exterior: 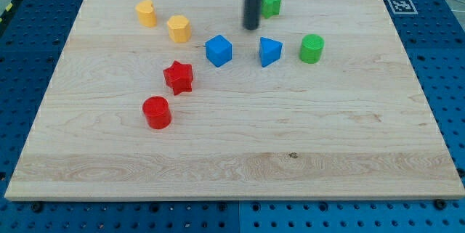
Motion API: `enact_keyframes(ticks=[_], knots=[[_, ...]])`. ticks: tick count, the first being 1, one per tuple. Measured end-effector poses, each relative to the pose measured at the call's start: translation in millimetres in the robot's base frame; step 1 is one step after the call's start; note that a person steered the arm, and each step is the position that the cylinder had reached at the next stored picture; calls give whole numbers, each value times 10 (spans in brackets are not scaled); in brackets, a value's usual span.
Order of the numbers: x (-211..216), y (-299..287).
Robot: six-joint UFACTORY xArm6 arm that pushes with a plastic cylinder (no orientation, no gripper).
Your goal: Move the green star above the green circle
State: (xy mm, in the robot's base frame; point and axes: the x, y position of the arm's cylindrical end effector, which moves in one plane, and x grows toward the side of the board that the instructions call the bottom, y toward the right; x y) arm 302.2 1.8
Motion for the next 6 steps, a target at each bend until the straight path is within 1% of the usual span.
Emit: enact_keyframes(ticks=[1,3,4,5,6], knots=[[-581,-171],[-691,692],[-528,771],[-236,767],[-131,757]])
